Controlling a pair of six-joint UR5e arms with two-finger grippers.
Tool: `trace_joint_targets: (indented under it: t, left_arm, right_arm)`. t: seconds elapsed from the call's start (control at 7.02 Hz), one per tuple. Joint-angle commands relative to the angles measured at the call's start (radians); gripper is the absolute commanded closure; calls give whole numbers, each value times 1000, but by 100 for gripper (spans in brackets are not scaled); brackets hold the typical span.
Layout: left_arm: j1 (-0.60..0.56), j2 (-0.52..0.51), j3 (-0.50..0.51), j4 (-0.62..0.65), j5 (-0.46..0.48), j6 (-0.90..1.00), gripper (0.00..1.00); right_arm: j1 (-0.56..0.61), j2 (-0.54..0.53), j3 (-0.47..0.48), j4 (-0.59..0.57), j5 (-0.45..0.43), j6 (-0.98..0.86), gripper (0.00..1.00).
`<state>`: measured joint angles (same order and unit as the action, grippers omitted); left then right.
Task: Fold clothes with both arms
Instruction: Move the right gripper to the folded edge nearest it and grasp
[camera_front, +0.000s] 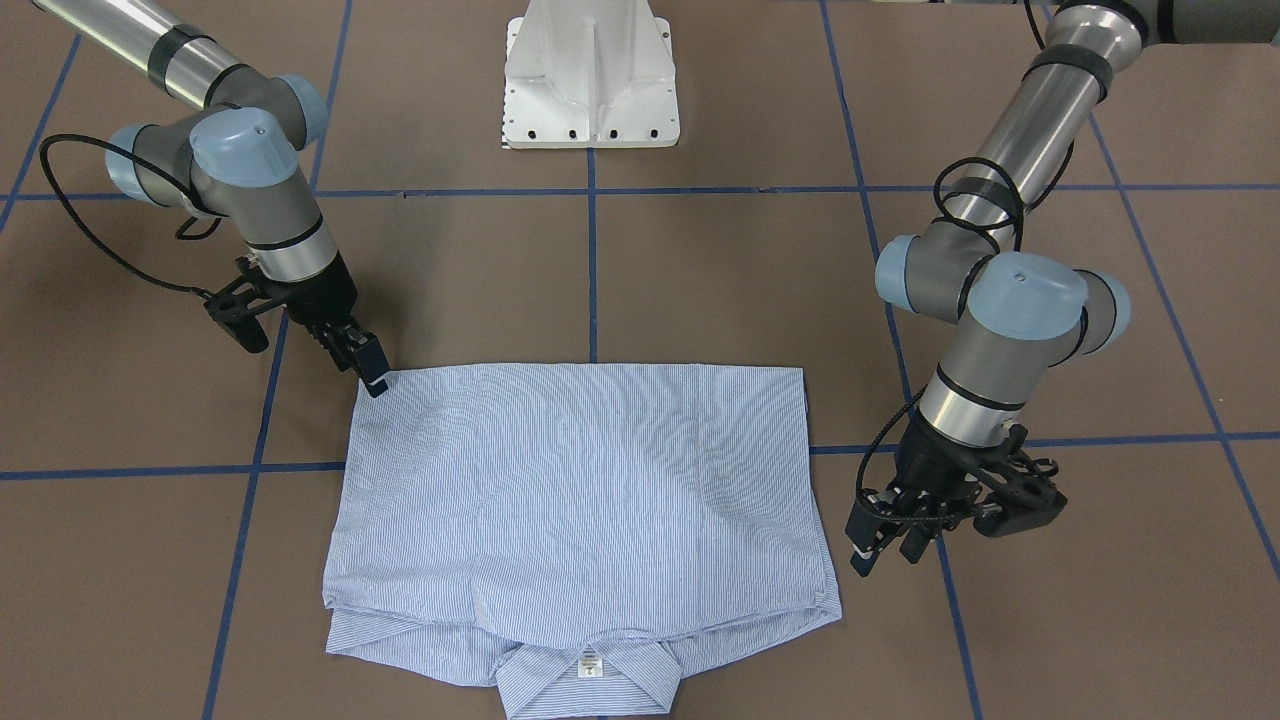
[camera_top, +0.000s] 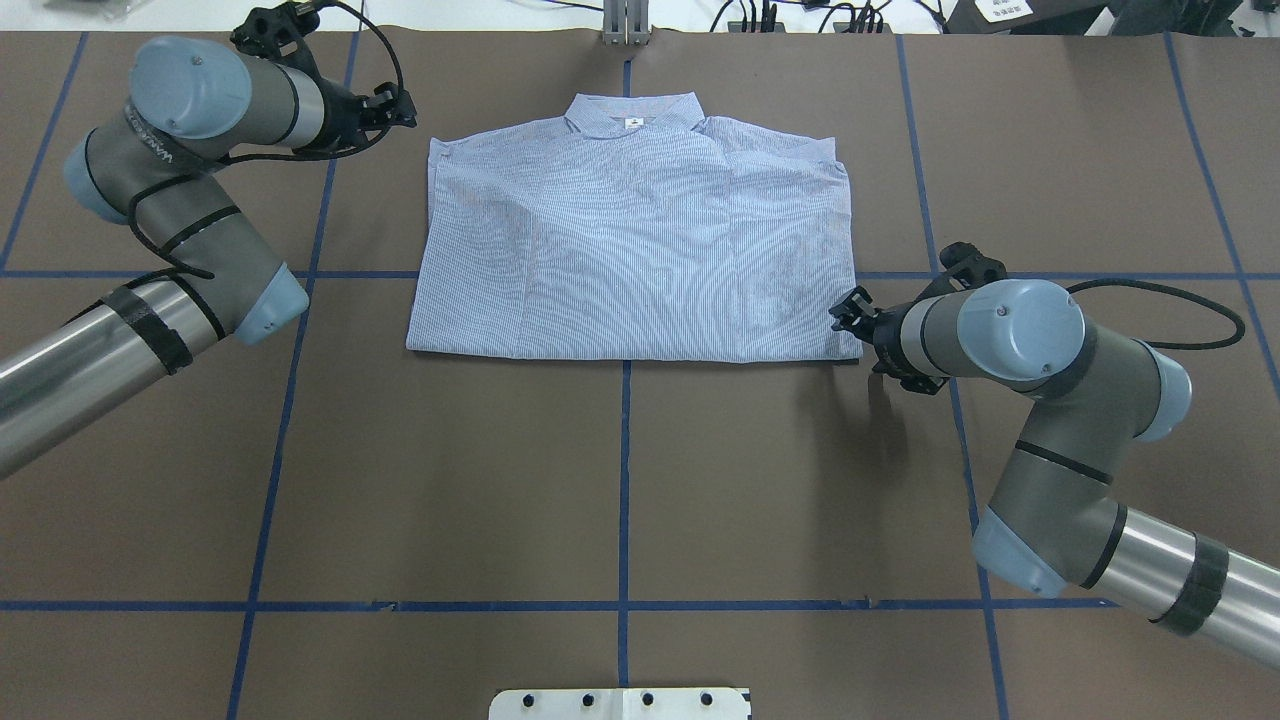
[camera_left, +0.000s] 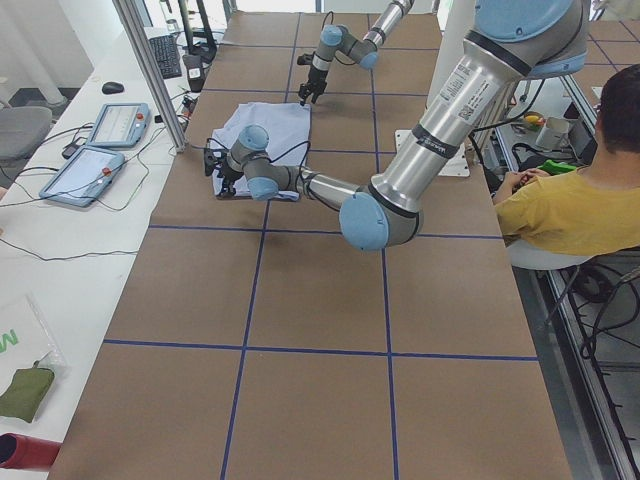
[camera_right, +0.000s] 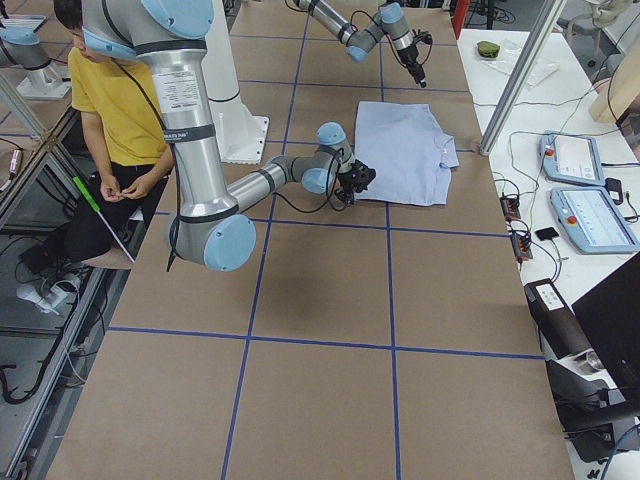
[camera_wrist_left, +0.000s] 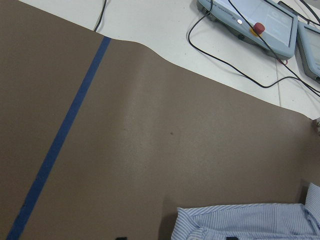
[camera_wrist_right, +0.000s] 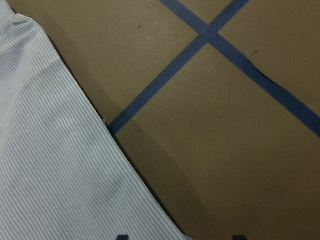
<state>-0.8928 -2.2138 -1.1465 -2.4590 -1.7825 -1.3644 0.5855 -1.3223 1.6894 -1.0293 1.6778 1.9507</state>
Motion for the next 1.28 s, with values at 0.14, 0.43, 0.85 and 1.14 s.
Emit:
trace_joint_targets:
  t: [0.14, 0.43, 0.85, 1.14]
  left_arm:
    - [0, 2, 1, -2, 0, 1, 27]
    - [0, 11, 1, -8, 0, 1, 27]
    - [2, 13, 1, -11, 3, -5, 27]
    - [2, 13, 1, -12, 3, -7, 27]
  right_arm:
    - [-41, 8, 1, -2, -49, 69, 63]
    - [-38, 12, 7, 0, -47, 71, 100]
    - [-33, 2, 51, -5, -41, 71, 100]
    - [-32, -24, 128, -17, -40, 95, 100]
